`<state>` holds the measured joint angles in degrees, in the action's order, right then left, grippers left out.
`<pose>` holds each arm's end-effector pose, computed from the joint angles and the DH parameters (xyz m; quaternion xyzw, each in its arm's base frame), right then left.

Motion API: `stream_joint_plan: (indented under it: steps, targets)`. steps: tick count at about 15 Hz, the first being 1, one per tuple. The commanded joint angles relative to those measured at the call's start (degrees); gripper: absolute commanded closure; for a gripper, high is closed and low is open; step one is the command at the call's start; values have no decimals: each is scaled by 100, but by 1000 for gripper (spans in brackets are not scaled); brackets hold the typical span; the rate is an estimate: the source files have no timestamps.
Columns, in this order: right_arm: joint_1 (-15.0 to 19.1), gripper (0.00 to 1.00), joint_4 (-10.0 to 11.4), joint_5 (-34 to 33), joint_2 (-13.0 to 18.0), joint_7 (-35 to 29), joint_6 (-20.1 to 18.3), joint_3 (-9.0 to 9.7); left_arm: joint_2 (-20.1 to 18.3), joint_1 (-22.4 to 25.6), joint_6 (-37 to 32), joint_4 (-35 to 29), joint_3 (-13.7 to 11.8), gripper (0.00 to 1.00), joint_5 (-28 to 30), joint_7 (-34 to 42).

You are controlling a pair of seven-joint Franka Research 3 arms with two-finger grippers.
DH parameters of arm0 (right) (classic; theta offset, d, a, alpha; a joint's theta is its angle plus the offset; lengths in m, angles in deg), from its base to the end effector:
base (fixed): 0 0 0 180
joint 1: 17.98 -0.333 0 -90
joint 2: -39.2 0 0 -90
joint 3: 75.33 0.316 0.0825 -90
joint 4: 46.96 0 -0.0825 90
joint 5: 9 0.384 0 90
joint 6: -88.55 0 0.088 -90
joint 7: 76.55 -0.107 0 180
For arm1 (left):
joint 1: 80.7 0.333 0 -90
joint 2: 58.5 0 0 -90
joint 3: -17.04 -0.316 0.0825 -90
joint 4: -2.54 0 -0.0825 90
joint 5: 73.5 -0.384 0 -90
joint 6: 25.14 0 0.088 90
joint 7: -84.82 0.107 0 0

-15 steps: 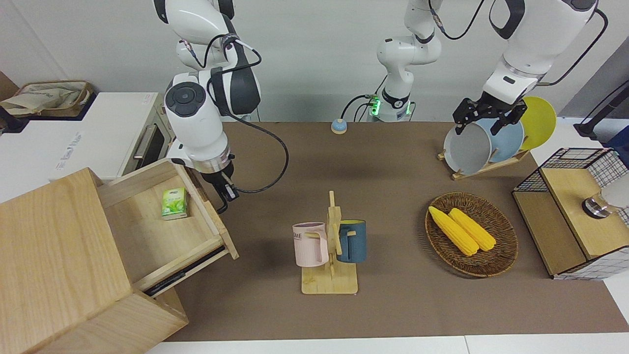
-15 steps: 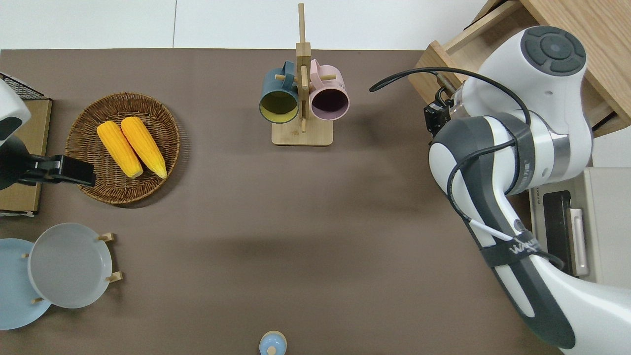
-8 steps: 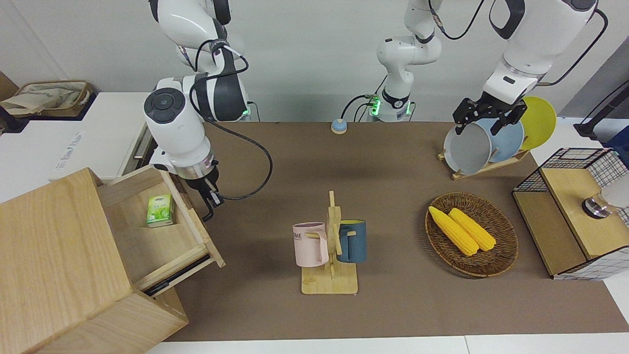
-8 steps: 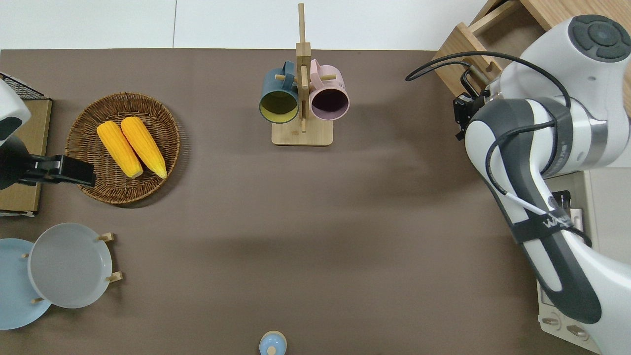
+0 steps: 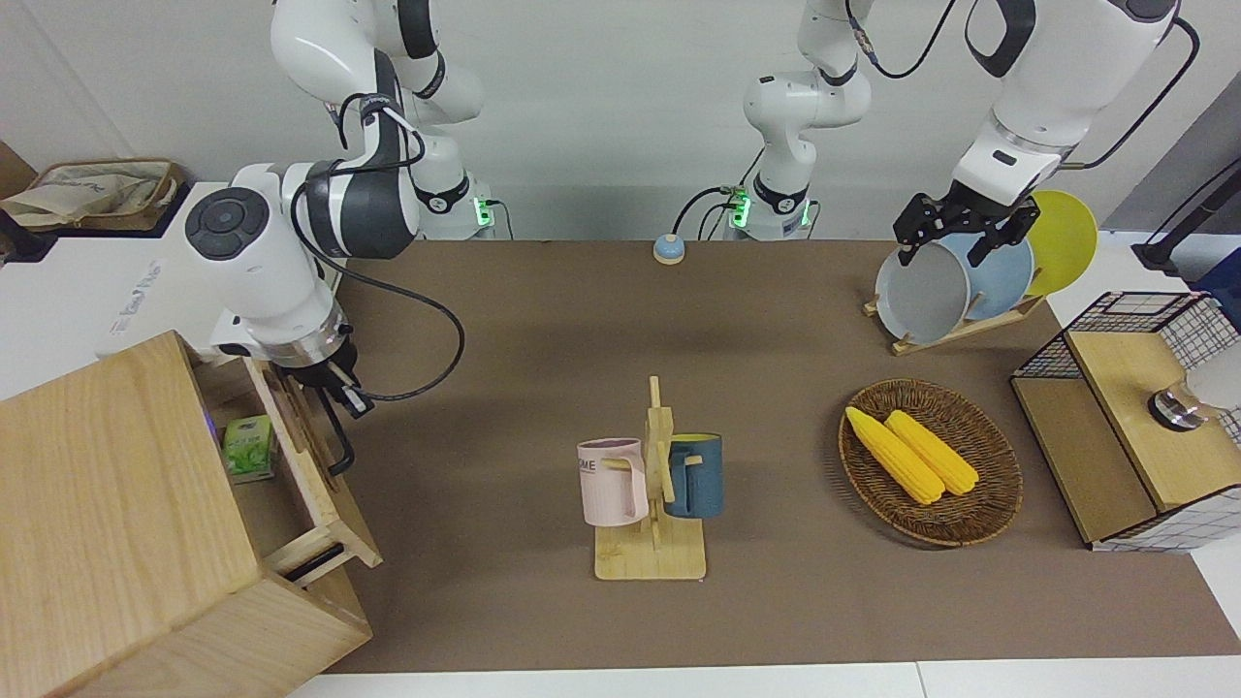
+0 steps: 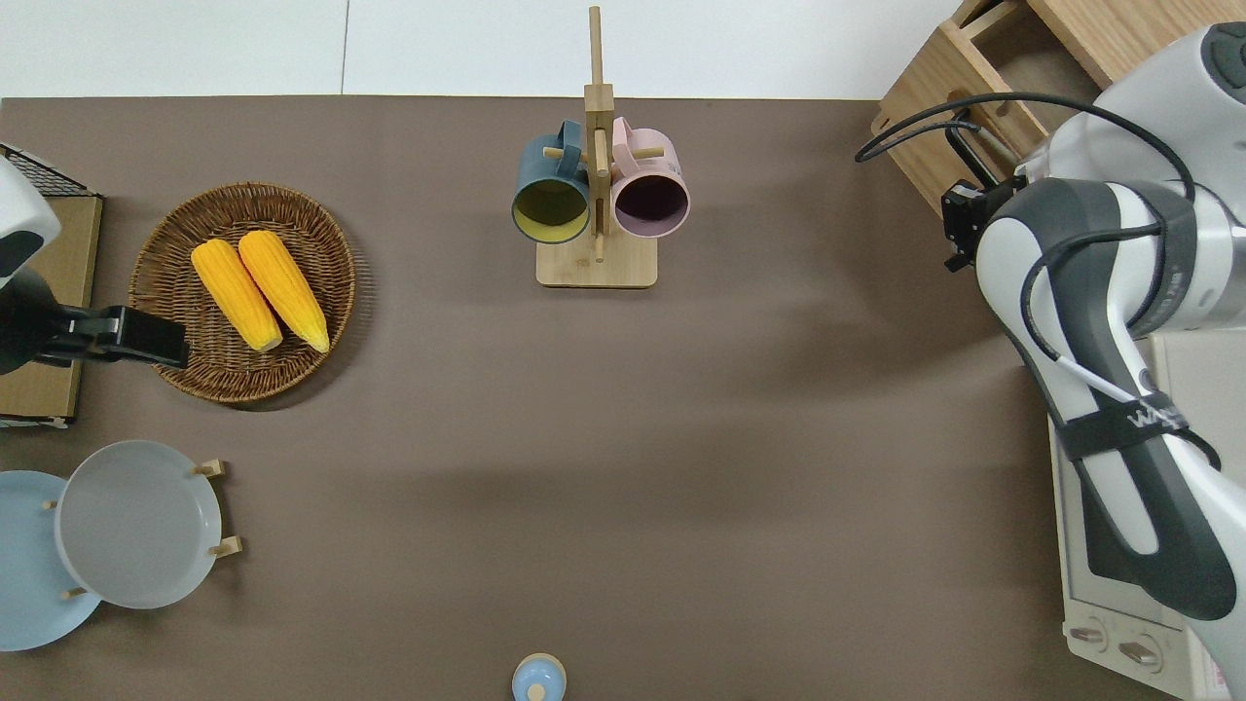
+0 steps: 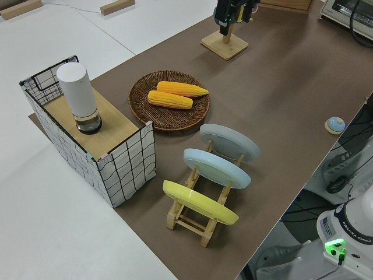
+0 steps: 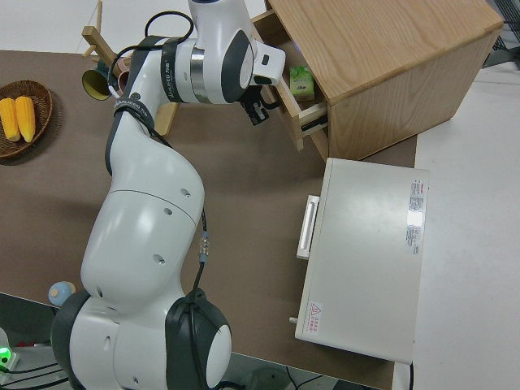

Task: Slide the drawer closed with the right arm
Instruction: 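Push the drawer away from the robot with the right gripper until shut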

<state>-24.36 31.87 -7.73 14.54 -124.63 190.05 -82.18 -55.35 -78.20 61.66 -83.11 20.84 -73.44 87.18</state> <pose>0.6833 0.0104 0.4680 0.9125 -0.4086 -0.0088 0.0194 0.5660 -0.0118 0.6246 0.9993 -0.0319 -0.0174 0.0025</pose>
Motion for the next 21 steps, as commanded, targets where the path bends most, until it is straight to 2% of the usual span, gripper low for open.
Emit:
stream_joint_plan:
  steps: [1, 8, 15, 21]
  targets:
    - [137, 1000, -219, -233, -153, 265, 72, 53, -25, -39, -103, 49, -2, 7, -102, -60]
    - [409, 1000, -386, -268, -258, 467, 115, 53, -25, -39, -103, 49, -2, 7, -102, -60]
    - [524, 1000, -395, -426, -294, 519, 353, 44, -25, -39, -103, 49, -2, 7, -102, -60]
    - [515, 1000, -395, -435, -302, 555, 353, 35, -25, -39, -103, 49, -2, 7, -102, -60]
